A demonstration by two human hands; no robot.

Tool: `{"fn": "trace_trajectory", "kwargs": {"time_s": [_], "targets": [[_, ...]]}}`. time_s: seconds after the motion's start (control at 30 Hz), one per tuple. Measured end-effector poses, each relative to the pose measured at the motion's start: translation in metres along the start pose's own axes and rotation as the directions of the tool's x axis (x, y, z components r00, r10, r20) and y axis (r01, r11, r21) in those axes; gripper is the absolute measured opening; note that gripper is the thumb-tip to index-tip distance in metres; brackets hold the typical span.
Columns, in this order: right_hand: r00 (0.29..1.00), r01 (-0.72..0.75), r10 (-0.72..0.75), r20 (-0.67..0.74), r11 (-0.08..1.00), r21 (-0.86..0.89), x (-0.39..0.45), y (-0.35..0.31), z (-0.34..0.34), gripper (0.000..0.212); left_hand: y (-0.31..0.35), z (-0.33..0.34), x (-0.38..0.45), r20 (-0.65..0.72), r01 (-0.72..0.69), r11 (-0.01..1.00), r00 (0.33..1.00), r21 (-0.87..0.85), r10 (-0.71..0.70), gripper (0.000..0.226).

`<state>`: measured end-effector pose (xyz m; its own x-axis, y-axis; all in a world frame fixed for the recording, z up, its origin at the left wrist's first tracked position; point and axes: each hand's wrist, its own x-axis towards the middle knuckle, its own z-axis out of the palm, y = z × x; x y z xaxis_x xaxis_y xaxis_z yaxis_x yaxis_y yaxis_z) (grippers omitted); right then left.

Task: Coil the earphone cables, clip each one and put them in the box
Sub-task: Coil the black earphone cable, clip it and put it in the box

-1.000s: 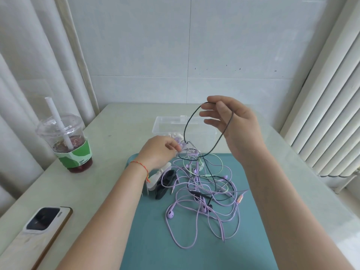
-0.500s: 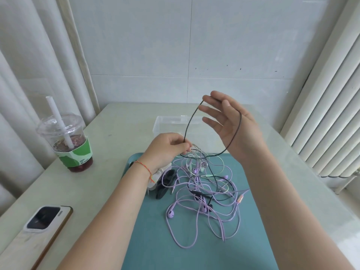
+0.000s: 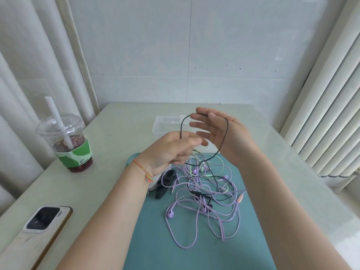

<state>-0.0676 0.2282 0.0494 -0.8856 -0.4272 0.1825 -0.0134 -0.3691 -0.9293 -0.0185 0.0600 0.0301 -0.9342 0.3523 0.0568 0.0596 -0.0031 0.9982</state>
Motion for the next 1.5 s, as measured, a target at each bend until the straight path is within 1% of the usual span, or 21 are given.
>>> {"fn": "trace_trajectory", "kwargs": {"time_s": [0.1, 0.2, 0.27, 0.33, 0.4, 0.47, 0.53, 0.63, 0.7, 0.77, 0.83, 0.93, 1.0, 1.07, 1.13, 1.17, 1.2, 1.23, 1.33, 1.43, 1.5], "targets": [[0.999, -0.035, 0.033, -0.034, 0.997, -0.064, 0.0, 0.001, 0.0, 0.03, 0.0, 0.003, -0.002, 0.007, 0.06, 0.977, 0.998, 0.205, -0.063, 0.011], [0.994, -0.077, 0.071, -0.089, 0.995, -0.064, 0.001, 0.001, 0.001, 0.028, 0.0, 0.0, -0.003, -0.032, 0.053, 0.941, 0.998, 0.335, -0.045, 0.007], [0.988, -0.102, 0.092, -0.126, 0.992, -0.072, 0.001, 0.002, 0.003, 0.027, 0.002, -0.007, -0.005, 0.012, 0.03, 0.946, 0.999, 0.323, -0.036, 0.007], [0.984, -0.113, 0.1, -0.15, 0.99, -0.083, 0.001, 0.003, 0.004, 0.027, 0.003, -0.009, -0.009, 0.126, 0.024, 0.945, 0.99, 0.325, -0.068, 0.012], [0.98, -0.116, 0.101, -0.17, 0.99, -0.085, 0.001, 0.004, 0.006, 0.024, 0.003, -0.007, -0.009, 0.182, 0.032, 0.952, 0.979, 0.303, -0.091, 0.018], [0.975, -0.122, 0.103, -0.199, 0.989, -0.086, 0.002, 0.003, 0.007, 0.021, 0.001, -0.006, -0.007, 0.189, 0.056, 0.973, 0.977, 0.225, -0.1, 0.026], [0.964, -0.133, 0.111, -0.243, 0.989, -0.072, 0.002, 0.001, 0.007, 0.019, -0.001, -0.009, -0.006, 0.2, 0.061, 0.985, 0.975, 0.16, -0.093, 0.026], [0.943, -0.153, 0.134, -0.306, 0.988, -0.038, 0.002, 0.001, 0.007, 0.015, -0.002, -0.009, -0.006, 0.193, 0.022, 0.969, 0.979, 0.245, -0.071, 0.013], [0.938, -0.154, 0.145, -0.314, 0.988, -0.005, 0.002, 0.003, 0.007, 0.012, -0.004, -0.007, -0.003, 0.065, 0.012, 0.971, 0.997, 0.239, -0.029, 0.016], [0.956, -0.167, 0.157, -0.247, 0.986, -0.019, 0.002, 0.006, 0.008, 0.012, -0.005, -0.01, 0.001, -0.132, -0.034, 0.996, 0.99, 0.077, 0.044, 0.021], [0.975, -0.209, 0.196, -0.105, 0.969, -0.131, -0.001, 0.008, 0.011, 0.011, -0.006, -0.015, 0.004, -0.301, -0.12, 0.988, 0.95, -0.101, 0.085, 0.024], [0.953, -0.227, 0.289, 0.097, 0.885, -0.405, -0.006, 0.012, 0.018, 0.014, -0.009, -0.024, 0.009, -0.486, -0.217, 0.947, 0.871, -0.238, 0.077, 0.024], [0.936, -0.191, 0.331, 0.122, 0.768, -0.611, -0.007, 0.013, 0.018, 0.013, -0.012, -0.031, 0.011, -0.608, -0.28, 0.914, 0.792, -0.294, 0.047, 0.022], [0.936, -0.161, 0.345, 0.075, 0.605, -0.78, -0.006, 0.012, 0.012, 0.014, -0.016, -0.04, 0.01, -0.717, -0.359, 0.879, 0.697, -0.315, 0.028, 0.022], [0.958, -0.131, 0.287, -0.01, 0.405, -0.905, -0.005, 0.008, 0.003, 0.013, -0.019, -0.048, 0.008, -0.779, -0.412, 0.857, 0.626, -0.309, 0.02, 0.02], [0.973, -0.132, 0.228, -0.049, 0.366, -0.921, -0.004, 0.007, 0.0, 0.011, -0.019, -0.05, 0.007, -0.792, -0.411, 0.86, 0.611, -0.303, 0.013, 0.019], [0.983, -0.14, 0.163, -0.08, 0.403, -0.904, -0.004, 0.005, -0.002, 0.008, -0.02, -0.051, 0.007, -0.791, -0.385, 0.873, 0.612, -0.299, -0.001, 0.016], [0.99, -0.14, 0.098, -0.105, 0.479, -0.867, -0.004, 0.003, -0.003, 0.005, -0.02, -0.049, 0.008, -0.779, -0.334, 0.895, 0.626, -0.296, -0.024, 0.013], [0.984, -0.069, -0.085, -0.156, 0.625, -0.778, -0.002, -0.002, -0.004, 0.011, -0.02, -0.037, 0.012, -0.672, -0.084, 0.964, 0.732, -0.251, -0.111, 0.009], [0.979, -0.033, -0.09, -0.184, 0.819, -0.573, -0.001, -0.004, -0.001, 0.016, -0.019, -0.022, 0.013, -0.503, 0.119, 0.986, 0.849, -0.118, -0.162, 0.016], [0.982, -0.054, -0.027, -0.187, 0.907, -0.417, -0.002, -0.005, 0.0, 0.013, -0.016, -0.013, 0.012, -0.402, 0.136, 0.991, 0.907, -0.007, -0.128, 0.02]]}}
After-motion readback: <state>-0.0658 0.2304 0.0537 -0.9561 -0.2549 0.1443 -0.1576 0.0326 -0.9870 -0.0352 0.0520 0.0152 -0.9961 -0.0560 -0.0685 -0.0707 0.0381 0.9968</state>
